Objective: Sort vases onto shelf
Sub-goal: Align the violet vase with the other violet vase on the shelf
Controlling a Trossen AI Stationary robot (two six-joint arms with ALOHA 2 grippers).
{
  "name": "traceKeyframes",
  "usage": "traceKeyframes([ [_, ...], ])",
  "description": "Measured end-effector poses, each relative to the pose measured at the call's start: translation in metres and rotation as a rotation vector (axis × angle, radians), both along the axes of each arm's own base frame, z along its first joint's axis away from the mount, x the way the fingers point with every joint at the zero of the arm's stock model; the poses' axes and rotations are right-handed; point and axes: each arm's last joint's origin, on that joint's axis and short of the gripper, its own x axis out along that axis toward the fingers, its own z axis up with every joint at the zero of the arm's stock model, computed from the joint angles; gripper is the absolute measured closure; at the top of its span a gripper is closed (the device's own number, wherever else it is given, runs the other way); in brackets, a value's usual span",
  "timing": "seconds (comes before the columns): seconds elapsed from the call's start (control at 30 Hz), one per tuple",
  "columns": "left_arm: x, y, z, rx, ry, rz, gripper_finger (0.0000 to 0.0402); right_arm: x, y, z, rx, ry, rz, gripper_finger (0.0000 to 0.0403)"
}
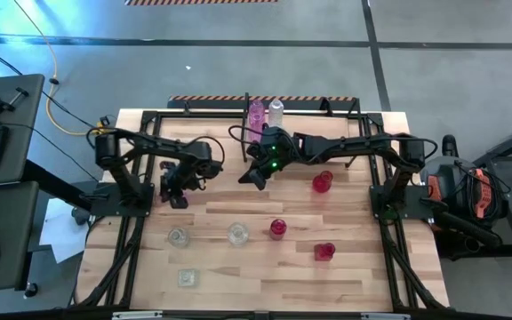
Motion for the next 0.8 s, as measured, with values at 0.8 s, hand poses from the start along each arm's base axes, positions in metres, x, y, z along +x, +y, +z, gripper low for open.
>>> traceKeyframes([
  [0.8,0.047,0.012,0.041,0.090,-0.247,0.023,0.0248,-0.002,-0.006,-0.001,-0.001,0.002,0.037,0.0403],
])
